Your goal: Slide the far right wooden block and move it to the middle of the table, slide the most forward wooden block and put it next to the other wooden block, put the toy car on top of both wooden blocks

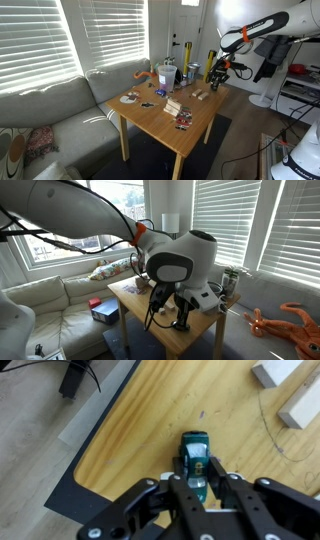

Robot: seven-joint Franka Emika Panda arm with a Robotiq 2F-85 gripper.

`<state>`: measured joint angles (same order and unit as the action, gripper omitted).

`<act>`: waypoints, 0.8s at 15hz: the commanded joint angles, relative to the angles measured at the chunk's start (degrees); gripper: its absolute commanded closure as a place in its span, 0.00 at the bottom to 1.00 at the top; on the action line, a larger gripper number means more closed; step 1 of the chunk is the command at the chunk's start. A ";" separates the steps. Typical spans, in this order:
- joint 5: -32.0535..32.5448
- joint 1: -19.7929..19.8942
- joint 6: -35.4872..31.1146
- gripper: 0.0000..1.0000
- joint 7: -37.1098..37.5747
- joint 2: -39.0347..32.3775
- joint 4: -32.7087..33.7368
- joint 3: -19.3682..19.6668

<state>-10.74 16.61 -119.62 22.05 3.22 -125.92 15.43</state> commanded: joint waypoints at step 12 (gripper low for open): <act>9.61 -8.15 2.61 0.93 -14.07 4.95 0.30 -7.73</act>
<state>-1.73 9.77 -118.60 11.07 7.28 -125.84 8.82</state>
